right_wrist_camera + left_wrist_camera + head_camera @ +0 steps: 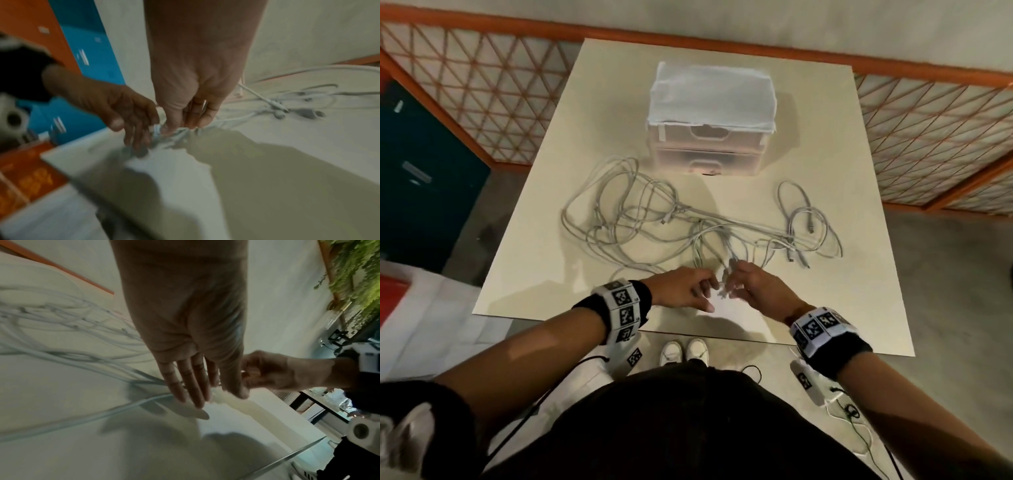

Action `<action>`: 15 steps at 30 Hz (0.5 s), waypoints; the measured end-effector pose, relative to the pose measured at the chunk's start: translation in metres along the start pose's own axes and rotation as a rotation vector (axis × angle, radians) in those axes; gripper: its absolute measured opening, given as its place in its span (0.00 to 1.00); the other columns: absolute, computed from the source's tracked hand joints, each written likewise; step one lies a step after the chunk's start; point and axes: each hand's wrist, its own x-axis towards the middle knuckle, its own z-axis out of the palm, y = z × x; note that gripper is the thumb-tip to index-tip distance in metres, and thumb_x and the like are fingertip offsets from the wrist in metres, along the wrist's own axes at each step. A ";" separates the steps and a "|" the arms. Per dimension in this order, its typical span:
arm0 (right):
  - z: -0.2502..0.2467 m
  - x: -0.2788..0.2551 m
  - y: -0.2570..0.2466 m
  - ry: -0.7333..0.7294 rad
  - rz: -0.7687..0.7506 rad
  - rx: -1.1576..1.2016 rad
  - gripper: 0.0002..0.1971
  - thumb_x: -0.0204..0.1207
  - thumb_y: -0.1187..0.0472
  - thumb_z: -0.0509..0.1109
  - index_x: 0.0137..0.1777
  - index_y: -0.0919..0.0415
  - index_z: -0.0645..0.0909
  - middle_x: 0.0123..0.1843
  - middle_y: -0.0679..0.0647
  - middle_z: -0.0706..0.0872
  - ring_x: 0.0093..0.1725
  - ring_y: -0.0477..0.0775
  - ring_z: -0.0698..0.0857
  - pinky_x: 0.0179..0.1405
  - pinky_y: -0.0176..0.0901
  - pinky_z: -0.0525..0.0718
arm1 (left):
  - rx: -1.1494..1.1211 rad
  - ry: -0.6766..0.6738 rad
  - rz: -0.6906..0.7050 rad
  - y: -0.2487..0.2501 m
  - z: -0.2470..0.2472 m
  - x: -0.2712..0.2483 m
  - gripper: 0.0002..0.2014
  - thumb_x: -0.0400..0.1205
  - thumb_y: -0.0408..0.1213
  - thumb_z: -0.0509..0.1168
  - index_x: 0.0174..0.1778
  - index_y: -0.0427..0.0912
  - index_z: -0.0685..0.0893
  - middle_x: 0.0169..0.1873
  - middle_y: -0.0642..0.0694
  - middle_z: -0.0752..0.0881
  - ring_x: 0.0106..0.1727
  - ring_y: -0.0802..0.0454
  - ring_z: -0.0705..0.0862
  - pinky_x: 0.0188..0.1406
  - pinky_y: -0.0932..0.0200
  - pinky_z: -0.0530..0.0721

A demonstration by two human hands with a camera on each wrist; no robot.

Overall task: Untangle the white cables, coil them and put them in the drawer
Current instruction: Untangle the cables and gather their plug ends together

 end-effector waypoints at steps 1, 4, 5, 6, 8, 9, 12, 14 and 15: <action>-0.007 0.003 0.000 0.056 -0.034 0.073 0.07 0.77 0.62 0.68 0.50 0.64 0.84 0.51 0.56 0.79 0.53 0.45 0.77 0.52 0.48 0.79 | -0.028 0.046 0.027 0.004 0.000 0.001 0.18 0.76 0.43 0.75 0.58 0.44 0.79 0.50 0.45 0.87 0.52 0.50 0.87 0.53 0.57 0.82; -0.039 0.014 -0.012 0.193 -0.045 0.144 0.09 0.78 0.59 0.66 0.49 0.65 0.83 0.46 0.58 0.81 0.44 0.47 0.76 0.46 0.42 0.77 | -0.086 0.279 0.143 0.024 -0.010 0.001 0.10 0.79 0.44 0.70 0.45 0.43 0.79 0.39 0.47 0.89 0.39 0.60 0.87 0.43 0.67 0.81; -0.049 0.017 -0.016 0.215 -0.027 0.152 0.08 0.78 0.60 0.67 0.49 0.65 0.83 0.45 0.58 0.82 0.43 0.48 0.77 0.46 0.43 0.76 | -0.119 0.348 0.173 0.031 -0.016 0.000 0.10 0.82 0.43 0.67 0.44 0.40 0.80 0.37 0.45 0.89 0.36 0.60 0.87 0.41 0.67 0.82; -0.061 0.021 -0.020 0.217 0.000 0.170 0.07 0.79 0.62 0.67 0.49 0.65 0.83 0.44 0.55 0.84 0.42 0.49 0.79 0.46 0.45 0.77 | -0.142 0.396 0.199 0.037 -0.024 0.000 0.11 0.83 0.42 0.65 0.44 0.36 0.80 0.36 0.42 0.89 0.35 0.57 0.87 0.41 0.64 0.83; -0.078 0.027 -0.029 0.190 0.023 0.229 0.05 0.79 0.64 0.67 0.50 0.65 0.81 0.38 0.46 0.83 0.37 0.49 0.79 0.44 0.47 0.78 | -0.089 0.438 0.250 0.047 -0.039 -0.003 0.12 0.86 0.40 0.61 0.43 0.33 0.80 0.35 0.39 0.89 0.34 0.53 0.88 0.39 0.61 0.84; -0.085 0.030 -0.033 0.177 0.016 0.255 0.04 0.79 0.64 0.67 0.50 0.65 0.80 0.36 0.42 0.82 0.35 0.49 0.80 0.41 0.47 0.78 | -0.028 0.451 0.274 0.051 -0.047 -0.005 0.12 0.86 0.39 0.60 0.42 0.34 0.79 0.34 0.40 0.89 0.33 0.53 0.88 0.37 0.62 0.84; -0.097 0.037 -0.038 0.141 -0.002 0.337 0.05 0.82 0.62 0.64 0.46 0.63 0.77 0.36 0.49 0.86 0.30 0.49 0.81 0.35 0.43 0.80 | 0.056 0.554 0.336 0.062 -0.070 -0.013 0.11 0.87 0.40 0.58 0.41 0.39 0.79 0.32 0.43 0.86 0.32 0.51 0.86 0.36 0.58 0.85; -0.100 0.040 -0.036 0.067 0.014 0.361 0.07 0.83 0.61 0.62 0.47 0.65 0.77 0.36 0.54 0.86 0.27 0.43 0.79 0.32 0.38 0.80 | -0.044 0.700 0.379 0.069 -0.088 -0.021 0.10 0.88 0.38 0.57 0.41 0.46 0.78 0.34 0.45 0.86 0.35 0.51 0.87 0.40 0.52 0.86; -0.098 0.040 -0.036 0.037 0.023 0.366 0.07 0.84 0.62 0.61 0.48 0.65 0.77 0.38 0.56 0.85 0.28 0.40 0.78 0.32 0.36 0.79 | -0.122 0.777 0.398 0.071 -0.098 -0.026 0.10 0.88 0.37 0.56 0.41 0.47 0.77 0.36 0.45 0.87 0.37 0.52 0.88 0.42 0.53 0.87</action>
